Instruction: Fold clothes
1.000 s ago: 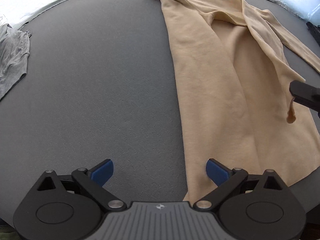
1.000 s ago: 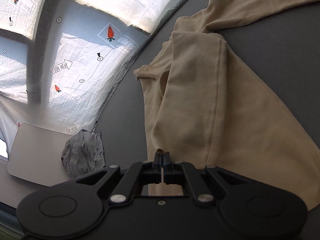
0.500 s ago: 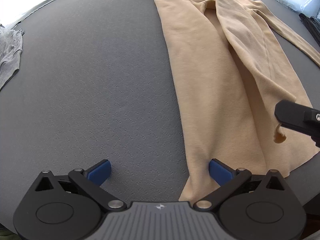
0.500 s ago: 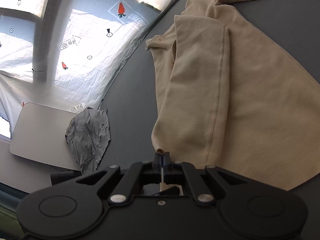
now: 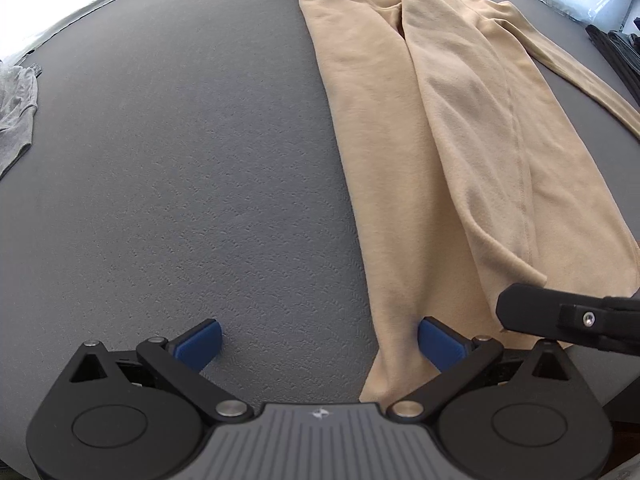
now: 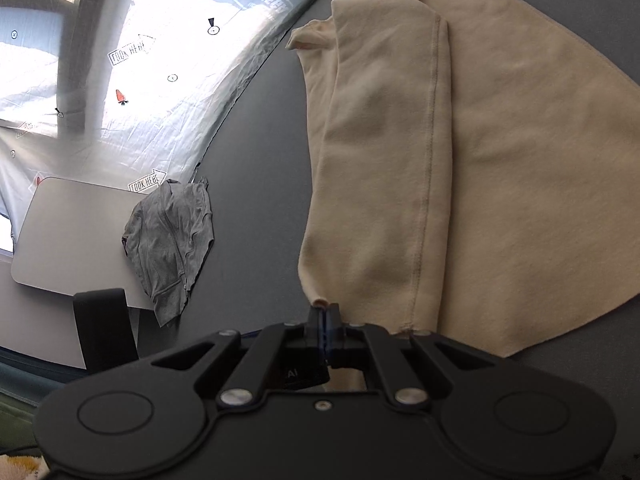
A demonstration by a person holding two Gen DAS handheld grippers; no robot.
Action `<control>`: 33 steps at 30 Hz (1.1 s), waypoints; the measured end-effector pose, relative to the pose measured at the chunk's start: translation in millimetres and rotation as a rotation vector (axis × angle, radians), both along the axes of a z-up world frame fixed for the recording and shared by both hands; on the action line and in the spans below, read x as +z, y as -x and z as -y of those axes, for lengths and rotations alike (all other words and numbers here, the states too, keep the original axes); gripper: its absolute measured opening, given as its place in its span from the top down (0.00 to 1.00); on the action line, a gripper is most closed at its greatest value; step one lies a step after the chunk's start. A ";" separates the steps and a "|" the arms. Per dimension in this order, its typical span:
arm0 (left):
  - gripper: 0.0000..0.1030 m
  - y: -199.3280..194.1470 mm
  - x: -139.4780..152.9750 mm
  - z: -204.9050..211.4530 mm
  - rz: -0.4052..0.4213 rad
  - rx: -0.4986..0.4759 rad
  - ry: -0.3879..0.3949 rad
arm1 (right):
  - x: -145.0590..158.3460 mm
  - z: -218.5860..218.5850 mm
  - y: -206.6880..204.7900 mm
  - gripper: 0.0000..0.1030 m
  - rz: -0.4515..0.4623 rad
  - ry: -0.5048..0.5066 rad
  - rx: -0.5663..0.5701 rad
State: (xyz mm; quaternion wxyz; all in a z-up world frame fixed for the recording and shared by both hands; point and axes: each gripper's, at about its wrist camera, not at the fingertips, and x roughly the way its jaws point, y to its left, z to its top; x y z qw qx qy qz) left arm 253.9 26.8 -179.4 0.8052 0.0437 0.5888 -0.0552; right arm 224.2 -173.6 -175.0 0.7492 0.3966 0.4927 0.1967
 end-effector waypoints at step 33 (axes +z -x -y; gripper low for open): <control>0.00 -6.4 -1.5 -4.6 -0.010 -0.026 0.020 | -4.7 26.9 -9.3 0.80 -0.045 -0.074 -0.150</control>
